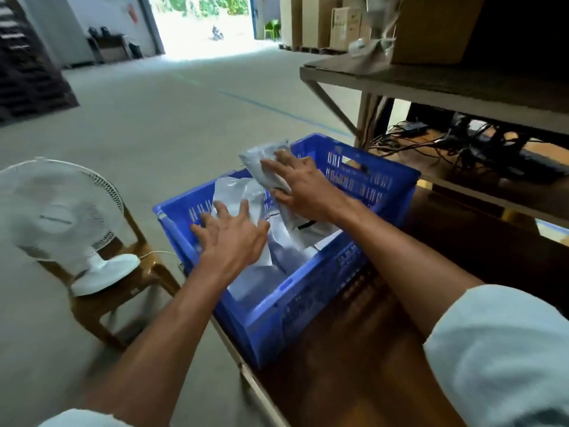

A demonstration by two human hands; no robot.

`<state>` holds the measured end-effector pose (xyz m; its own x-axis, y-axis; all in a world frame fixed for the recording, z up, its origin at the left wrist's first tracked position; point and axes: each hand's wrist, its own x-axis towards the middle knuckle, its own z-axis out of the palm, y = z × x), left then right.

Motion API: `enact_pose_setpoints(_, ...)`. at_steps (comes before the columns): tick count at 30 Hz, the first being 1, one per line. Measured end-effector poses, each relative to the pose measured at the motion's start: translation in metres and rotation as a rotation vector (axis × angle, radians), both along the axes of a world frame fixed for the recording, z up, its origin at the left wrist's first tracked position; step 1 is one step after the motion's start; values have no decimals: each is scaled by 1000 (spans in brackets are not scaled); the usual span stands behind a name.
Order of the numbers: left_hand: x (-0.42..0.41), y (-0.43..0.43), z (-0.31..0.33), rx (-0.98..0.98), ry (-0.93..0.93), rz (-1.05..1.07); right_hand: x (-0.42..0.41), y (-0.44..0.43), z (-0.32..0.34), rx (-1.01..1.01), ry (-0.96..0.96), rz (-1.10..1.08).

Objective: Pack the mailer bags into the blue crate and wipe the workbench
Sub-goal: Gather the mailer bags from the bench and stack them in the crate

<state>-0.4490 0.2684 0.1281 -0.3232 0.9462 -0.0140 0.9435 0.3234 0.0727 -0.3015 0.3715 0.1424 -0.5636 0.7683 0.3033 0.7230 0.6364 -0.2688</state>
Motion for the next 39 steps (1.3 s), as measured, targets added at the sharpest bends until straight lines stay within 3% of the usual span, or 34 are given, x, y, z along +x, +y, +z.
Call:
enact_pose_setpoints(4,-5,8,-20,-183,160,-11,-27,25,-47,-116,-270,33)
enact_pose_setpoints(9,-16,20,-40,-386,150,-127,-29,36,-77,-333,-542,46)
enact_pose_setpoints(13,-12,22,-29,-597,166,-267,-27,41,-67,-374,-660,73)
enact_pose_setpoints(16,-7,26,-27,-712,256,-245,-25,40,-61,-322,-767,65)
enact_pose_setpoints(19,-3,27,-27,-721,348,-248,-23,41,-69,-314,-782,76)
enact_pose_setpoints(23,1,21,-28,-663,317,-239,-20,41,-75,-498,-751,133)
enact_pose_setpoints(26,-2,14,-28,-705,297,-213,-8,28,-61,-400,-615,111)
enact_pose_setpoints(30,3,8,-7,-354,297,-325,34,-12,-23,-113,-164,-46)
enact_pose_setpoints(34,56,-12,9,216,64,-503,113,-73,-11,59,177,-259)
enact_pose_setpoints(37,119,-32,5,481,-76,-722,194,-135,-29,100,304,-467)
enact_pose_setpoints(39,170,-47,-6,497,-148,-875,248,-190,-47,49,302,-631)
